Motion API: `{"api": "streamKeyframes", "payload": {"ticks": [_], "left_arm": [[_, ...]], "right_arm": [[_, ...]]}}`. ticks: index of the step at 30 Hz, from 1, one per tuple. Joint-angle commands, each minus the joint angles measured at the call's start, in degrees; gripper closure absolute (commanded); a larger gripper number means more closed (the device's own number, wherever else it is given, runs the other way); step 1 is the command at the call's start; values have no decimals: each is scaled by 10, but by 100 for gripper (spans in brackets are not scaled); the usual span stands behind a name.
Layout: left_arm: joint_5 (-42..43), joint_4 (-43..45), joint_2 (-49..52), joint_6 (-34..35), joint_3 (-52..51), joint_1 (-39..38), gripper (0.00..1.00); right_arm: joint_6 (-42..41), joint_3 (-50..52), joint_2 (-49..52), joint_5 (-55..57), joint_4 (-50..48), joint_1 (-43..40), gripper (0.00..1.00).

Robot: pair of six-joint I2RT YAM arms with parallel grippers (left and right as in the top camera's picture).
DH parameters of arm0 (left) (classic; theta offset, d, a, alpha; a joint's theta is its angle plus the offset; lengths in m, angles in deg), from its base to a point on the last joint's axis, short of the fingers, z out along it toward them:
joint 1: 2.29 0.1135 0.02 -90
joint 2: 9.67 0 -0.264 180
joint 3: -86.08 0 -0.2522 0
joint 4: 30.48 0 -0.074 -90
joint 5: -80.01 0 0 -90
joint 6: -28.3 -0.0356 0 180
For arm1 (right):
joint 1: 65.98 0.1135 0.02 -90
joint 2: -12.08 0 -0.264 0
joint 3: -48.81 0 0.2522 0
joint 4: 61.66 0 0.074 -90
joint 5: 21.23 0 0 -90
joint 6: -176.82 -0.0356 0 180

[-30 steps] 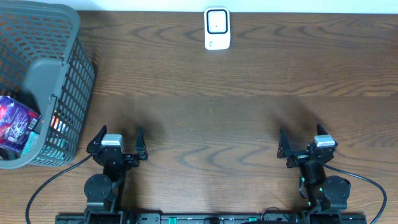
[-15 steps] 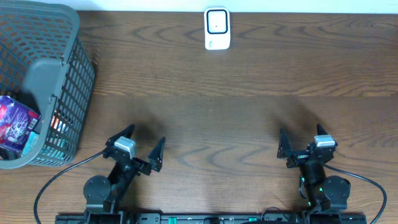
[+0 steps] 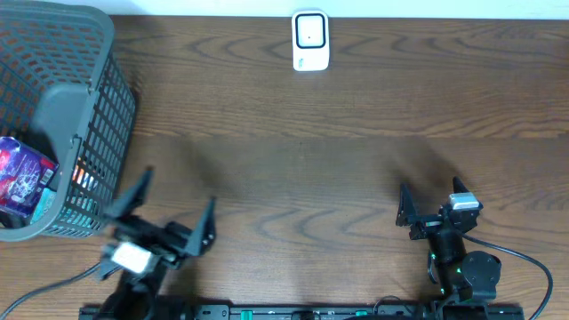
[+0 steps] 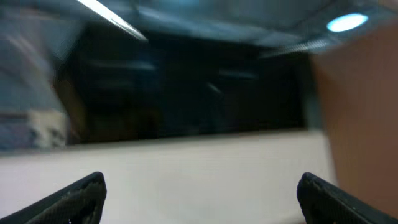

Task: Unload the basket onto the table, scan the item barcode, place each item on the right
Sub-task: 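Reach the left gripper into the grey basket and grasp the purple-red snack box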

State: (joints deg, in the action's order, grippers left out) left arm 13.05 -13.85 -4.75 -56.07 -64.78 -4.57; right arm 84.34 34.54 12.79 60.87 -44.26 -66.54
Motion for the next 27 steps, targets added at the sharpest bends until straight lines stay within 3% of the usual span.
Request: {"api": "streamKeyframes", "payload": {"ticks": [1,3,5,8,11,13,16,21,27], "left_arm": [[-118,-46,78,-60,104,2,2],[-171,-144,148,-60,184,2,2],[-172,-267,236,-59,280,2,2],[-80,-421,361,-61,413,2,2],[27,-495,459,-60,506,2,2],[32,-512,496,-61,533,3,2],[-30,-506,535,-54,568,10,2],[-247,-580,615,-28,693,63,2],[-268,-767,766,10,910,207,2]], "right_arm": [[4,2,-2,-2,0,-2,1],[4,2,-2,-2,0,-2,1],[4,2,-2,-2,0,-2,1],[4,2,-2,-2,0,-2,1],[4,2,-2,-2,0,-2,1],[4,2,-2,-2,1,-2,1],[4,2,-2,-2,0,-2,1],[4,2,-2,-2,0,-2,1],[4,2,-2,-2,0,-2,1]]}}
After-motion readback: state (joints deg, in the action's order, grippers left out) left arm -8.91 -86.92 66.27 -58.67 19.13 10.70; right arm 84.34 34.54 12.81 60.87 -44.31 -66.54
